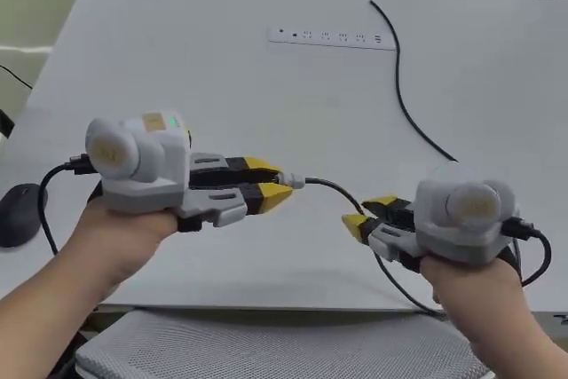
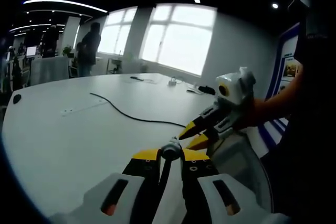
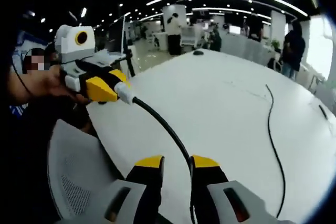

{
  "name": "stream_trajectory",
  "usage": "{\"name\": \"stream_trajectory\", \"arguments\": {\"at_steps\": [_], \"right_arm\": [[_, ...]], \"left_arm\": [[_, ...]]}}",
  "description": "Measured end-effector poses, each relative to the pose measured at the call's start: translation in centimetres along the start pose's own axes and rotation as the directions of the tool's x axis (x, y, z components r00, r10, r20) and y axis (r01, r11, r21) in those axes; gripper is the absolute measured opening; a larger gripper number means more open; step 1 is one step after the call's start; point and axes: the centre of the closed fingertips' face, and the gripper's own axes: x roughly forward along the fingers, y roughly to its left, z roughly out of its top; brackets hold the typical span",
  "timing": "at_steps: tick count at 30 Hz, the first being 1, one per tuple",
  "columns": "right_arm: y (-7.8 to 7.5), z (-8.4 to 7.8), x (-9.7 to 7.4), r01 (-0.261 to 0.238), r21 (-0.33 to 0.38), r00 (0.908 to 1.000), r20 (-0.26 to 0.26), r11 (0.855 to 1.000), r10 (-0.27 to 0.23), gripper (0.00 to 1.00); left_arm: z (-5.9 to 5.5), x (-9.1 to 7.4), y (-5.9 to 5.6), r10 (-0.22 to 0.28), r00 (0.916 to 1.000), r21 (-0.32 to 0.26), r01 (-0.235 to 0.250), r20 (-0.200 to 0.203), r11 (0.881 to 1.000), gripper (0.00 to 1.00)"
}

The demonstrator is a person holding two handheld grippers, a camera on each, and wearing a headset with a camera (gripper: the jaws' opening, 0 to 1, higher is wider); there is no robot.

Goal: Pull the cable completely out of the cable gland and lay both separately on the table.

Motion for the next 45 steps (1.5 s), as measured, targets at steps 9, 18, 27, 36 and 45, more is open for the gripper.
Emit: {"name": "stream_trajectory", "arguments": {"at_steps": [9,18,27,36,45], "right_arm": [[2.2,4.5,0.3,-0.014,-0.253,0.9988,0.041,0.967,0.025,0.16],[3.2,5.1,1.7,-0.033,-0.423,0.9987,0.021,0.906,0.046,0.09],[3.7,5.0,2.2,-0.049,-0.473,0.9982,0.007,0.879,0.06,0.03],[3.6,4.7,2.4,-0.056,-0.428,0.998,0.003,0.902,0.064,0.02],[2.9,4.1,2.5,-0.055,-0.361,0.9984,-0.004,0.931,0.057,0.01]], "left_arm": [[0.0,0.1,0.0,-0.002,1.0,-0.003,0.002,-0.002,1.0,0.15],[-0.1,0.1,-0.2,-0.01,0.9999,-0.009,0.009,-0.009,1.0,0.15],[-0.1,0.3,-0.1,-0.015,0.9998,-0.009,0.015,-0.012,1.0,0.15],[-0.4,0.5,0.0,-0.019,0.9995,-0.003,0.019,-0.023,1.0,0.15],[-0.4,0.5,0.0,-0.017,0.9996,0.0,0.017,-0.023,1.0,0.15]]}}
